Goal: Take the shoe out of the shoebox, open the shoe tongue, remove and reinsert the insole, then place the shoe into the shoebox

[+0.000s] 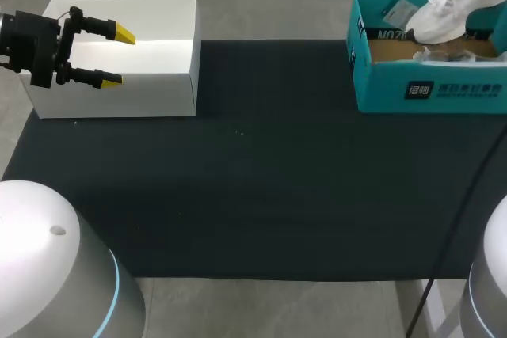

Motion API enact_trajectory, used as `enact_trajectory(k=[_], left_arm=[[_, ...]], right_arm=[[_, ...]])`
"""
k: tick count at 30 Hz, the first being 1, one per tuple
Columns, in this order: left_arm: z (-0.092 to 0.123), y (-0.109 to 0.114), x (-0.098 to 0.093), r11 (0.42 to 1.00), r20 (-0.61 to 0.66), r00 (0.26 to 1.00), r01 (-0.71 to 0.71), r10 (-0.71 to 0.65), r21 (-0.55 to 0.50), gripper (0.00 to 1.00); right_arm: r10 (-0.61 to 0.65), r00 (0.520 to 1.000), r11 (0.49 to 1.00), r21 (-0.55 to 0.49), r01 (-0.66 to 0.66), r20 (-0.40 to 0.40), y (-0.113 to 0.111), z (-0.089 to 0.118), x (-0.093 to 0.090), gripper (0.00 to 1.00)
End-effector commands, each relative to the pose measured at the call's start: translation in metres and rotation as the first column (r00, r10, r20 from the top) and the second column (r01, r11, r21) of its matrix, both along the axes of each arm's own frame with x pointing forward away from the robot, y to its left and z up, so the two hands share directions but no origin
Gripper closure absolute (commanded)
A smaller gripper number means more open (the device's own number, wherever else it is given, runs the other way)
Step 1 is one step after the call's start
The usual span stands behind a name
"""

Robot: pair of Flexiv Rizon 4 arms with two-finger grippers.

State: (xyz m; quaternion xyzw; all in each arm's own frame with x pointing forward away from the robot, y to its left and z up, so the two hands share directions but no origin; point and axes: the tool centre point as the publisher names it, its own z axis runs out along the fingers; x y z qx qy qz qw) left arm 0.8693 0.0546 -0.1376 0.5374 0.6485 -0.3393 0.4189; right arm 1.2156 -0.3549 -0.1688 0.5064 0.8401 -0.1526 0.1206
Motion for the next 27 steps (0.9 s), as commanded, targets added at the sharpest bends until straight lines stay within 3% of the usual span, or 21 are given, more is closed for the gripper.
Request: enact_trajectory(k=[1, 4, 10, 16, 21, 27], left_arm=[[0.000, 0.000, 0.000, 1.000, 0.000, 1.000, 0.000, 0.000, 0.003, 0.00], [0.000, 0.000, 0.000, 1.000, 0.000, 1.000, 0.000, 0.000, 0.003, 0.00], [0.000, 0.000, 0.000, 1.000, 0.000, 1.000, 0.000, 0.000, 0.003, 0.00], [0.000, 0.000, 0.000, 1.000, 0.000, 1.000, 0.000, 0.000, 0.003, 0.00], [0.000, 0.000, 0.000, 1.000, 0.000, 1.000, 0.000, 0.000, 0.003, 0.00], [0.000, 0.000, 0.000, 1.000, 0.000, 1.000, 0.000, 0.000, 0.003, 0.00]], right_arm=[[-0.327, 0.939, 0.817, 0.468, 0.338, -0.106, -0.004, 0.011, 0.005, 1.00], [-0.373, 0.925, 0.786, 0.507, 0.353, -0.067, -0.003, 0.010, 0.006, 1.00], [-0.519, 0.852, 0.677, 0.580, 0.453, -0.060, -0.008, 0.004, 0.007, 1.00], [-0.594, 0.802, 0.616, 0.604, 0.505, -0.065, -0.015, -0.002, 0.002, 1.00], [-0.579, 0.813, 0.642, 0.582, 0.498, -0.056, -0.013, -0.007, 0.001, 1.00], [-0.509, 0.860, 0.741, 0.498, 0.450, -0.020, -0.005, -0.010, -0.001, 1.00]])
